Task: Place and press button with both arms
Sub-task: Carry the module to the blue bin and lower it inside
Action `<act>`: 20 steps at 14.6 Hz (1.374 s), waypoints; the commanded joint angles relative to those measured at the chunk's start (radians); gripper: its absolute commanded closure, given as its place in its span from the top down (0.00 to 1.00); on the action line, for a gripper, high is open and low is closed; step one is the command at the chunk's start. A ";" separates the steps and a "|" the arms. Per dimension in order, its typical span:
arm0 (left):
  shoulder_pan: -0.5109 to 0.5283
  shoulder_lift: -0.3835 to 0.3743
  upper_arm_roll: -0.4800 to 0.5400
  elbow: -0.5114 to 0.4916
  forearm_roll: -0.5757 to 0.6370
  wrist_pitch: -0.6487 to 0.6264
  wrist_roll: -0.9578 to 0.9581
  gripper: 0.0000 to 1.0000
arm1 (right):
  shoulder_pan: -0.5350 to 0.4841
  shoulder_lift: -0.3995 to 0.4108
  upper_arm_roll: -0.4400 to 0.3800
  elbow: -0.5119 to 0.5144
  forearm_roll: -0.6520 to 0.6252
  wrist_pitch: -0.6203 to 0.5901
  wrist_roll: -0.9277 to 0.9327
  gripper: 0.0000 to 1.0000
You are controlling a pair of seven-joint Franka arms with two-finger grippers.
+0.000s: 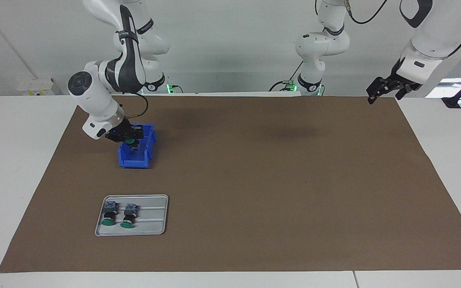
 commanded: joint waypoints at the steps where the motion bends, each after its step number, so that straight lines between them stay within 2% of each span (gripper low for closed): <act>1: -0.014 -0.012 0.005 -0.020 -0.008 0.016 0.009 1.00 | 0.000 0.006 0.003 -0.020 0.024 0.031 0.013 0.05; 6: -0.012 -0.012 0.007 -0.020 -0.008 0.013 0.006 1.00 | 0.018 0.017 0.003 -0.039 0.022 0.083 0.015 0.11; 8: -0.009 -0.014 0.007 -0.020 -0.008 0.009 0.004 1.00 | 0.018 0.018 0.003 -0.051 0.022 0.096 0.015 0.21; 9: -0.012 -0.014 0.007 -0.022 -0.008 0.009 0.004 1.00 | 0.018 0.018 0.003 -0.049 0.022 0.093 0.013 0.30; 11: -0.012 -0.014 0.005 -0.020 -0.008 0.015 0.010 1.00 | 0.017 0.018 0.003 -0.042 0.019 0.081 0.012 0.41; 14: -0.014 -0.014 0.005 -0.020 -0.008 0.018 0.006 1.00 | 0.017 0.018 0.003 -0.027 0.008 0.067 0.008 0.42; 17: -0.014 -0.012 0.005 -0.020 -0.008 0.016 0.004 1.00 | 0.017 0.015 0.002 0.021 0.007 0.003 0.008 0.42; 18: -0.014 -0.012 0.005 -0.017 -0.008 0.018 0.006 1.00 | 0.018 0.014 0.002 0.039 0.007 -0.022 0.008 0.46; 20: -0.014 -0.011 0.005 -0.016 -0.008 0.019 0.004 1.00 | 0.015 0.011 0.002 0.076 0.007 -0.065 0.010 0.68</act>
